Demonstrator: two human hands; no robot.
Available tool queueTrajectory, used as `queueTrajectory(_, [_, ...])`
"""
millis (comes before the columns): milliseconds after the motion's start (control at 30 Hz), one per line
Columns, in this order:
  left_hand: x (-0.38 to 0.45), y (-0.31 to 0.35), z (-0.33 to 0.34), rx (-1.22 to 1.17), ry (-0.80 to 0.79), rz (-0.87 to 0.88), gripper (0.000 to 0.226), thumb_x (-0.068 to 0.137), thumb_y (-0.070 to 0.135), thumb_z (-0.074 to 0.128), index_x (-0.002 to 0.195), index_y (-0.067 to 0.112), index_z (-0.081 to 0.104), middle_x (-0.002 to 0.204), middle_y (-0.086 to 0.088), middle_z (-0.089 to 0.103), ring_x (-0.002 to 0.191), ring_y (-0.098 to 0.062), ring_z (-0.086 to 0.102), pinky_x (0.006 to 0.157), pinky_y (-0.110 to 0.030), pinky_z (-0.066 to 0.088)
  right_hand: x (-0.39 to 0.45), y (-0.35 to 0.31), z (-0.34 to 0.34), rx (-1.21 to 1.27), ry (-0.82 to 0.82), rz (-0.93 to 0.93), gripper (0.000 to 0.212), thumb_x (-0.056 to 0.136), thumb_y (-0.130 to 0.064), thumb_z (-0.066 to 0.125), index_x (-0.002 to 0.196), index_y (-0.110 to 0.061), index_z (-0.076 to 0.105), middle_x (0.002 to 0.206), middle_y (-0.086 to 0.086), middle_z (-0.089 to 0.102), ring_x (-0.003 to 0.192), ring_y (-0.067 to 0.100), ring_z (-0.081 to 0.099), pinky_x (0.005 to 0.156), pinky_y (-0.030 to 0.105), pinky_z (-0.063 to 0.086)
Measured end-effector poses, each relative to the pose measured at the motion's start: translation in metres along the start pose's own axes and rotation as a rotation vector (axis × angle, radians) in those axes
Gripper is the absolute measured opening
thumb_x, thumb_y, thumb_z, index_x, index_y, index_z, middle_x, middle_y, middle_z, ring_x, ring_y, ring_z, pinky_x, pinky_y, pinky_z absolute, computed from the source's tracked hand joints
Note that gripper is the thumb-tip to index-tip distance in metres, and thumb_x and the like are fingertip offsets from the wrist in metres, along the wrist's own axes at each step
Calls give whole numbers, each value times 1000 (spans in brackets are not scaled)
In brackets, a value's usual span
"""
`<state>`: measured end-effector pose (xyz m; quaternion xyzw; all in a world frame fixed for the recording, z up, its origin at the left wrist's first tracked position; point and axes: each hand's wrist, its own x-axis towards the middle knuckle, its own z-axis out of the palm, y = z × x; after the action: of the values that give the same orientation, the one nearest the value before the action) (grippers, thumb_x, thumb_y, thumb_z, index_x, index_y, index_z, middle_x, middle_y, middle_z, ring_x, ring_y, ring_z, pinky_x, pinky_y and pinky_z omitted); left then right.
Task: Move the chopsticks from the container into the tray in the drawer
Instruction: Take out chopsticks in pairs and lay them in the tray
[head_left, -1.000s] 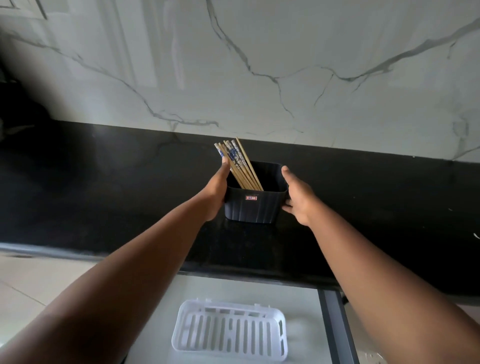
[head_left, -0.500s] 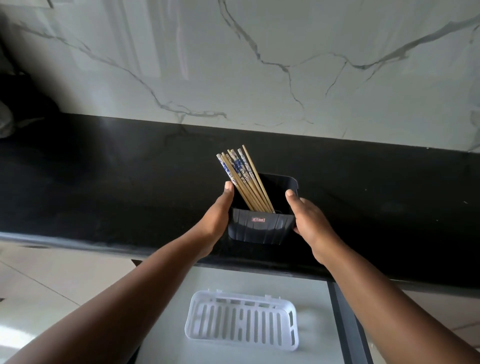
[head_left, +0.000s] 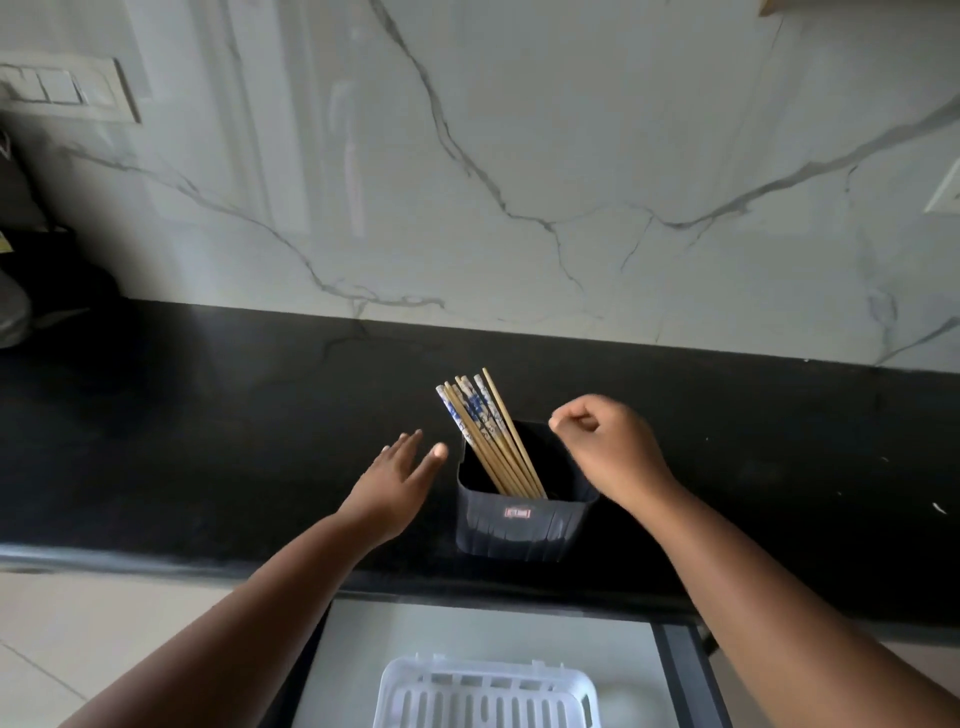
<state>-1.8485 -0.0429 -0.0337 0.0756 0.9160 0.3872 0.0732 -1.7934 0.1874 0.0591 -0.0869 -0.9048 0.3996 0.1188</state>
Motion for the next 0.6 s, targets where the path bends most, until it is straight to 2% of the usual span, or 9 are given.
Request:
queueTrajectory(100, [9,-26,17,441,-54,-25,79,92,68,20,154,22,5,162,-3,-1,148,-24,-6,120,-42,2,6,-16,24,-115,-112,-69,14,88,-19,59,81,-25,70,80,-12,70,64,5,62,67,27,54])
queueTrajectory(167, [4,-41,33,590,-83,-40,84,89,71,12,154,21,-1,162,-3,-8,148,-24,-11,120,-44,-3,9,-20,44,-185,-155,-66,13,86,-21,60,76,-26,66,81,-11,70,61,5,58,72,30,51])
queueTrajectory(233, [-2,-53,45,636,-58,-29,100,71,79,-13,153,22,-4,162,-1,-10,148,-23,-12,119,-43,-6,12,-21,63,-211,-193,-43,7,84,-26,65,77,-26,63,85,-9,69,75,10,63,77,31,53])
queueTrajectory(300, [-3,-61,50,643,-29,-4,115,55,78,-29,153,23,-5,161,0,-11,148,-22,-13,118,-42,-8,11,-20,77,-231,-224,-48,6,83,-26,67,85,-24,61,90,-6,67,82,15,63,73,33,55])
queueTrajectory(467, [-4,-64,50,639,5,24,107,61,76,-23,153,24,-5,161,1,-11,147,-21,-14,117,-40,-10,9,-19,88,-371,-133,-123,11,86,-20,62,88,-20,51,93,-2,61,76,17,58,59,29,46])
queueTrajectory(600, [-3,-65,50,649,12,32,104,64,77,-20,153,25,-5,161,1,-11,147,-20,-15,117,-40,-10,11,-20,91,-445,-94,-112,19,89,-21,60,105,-15,52,99,3,63,81,22,61,59,29,41])
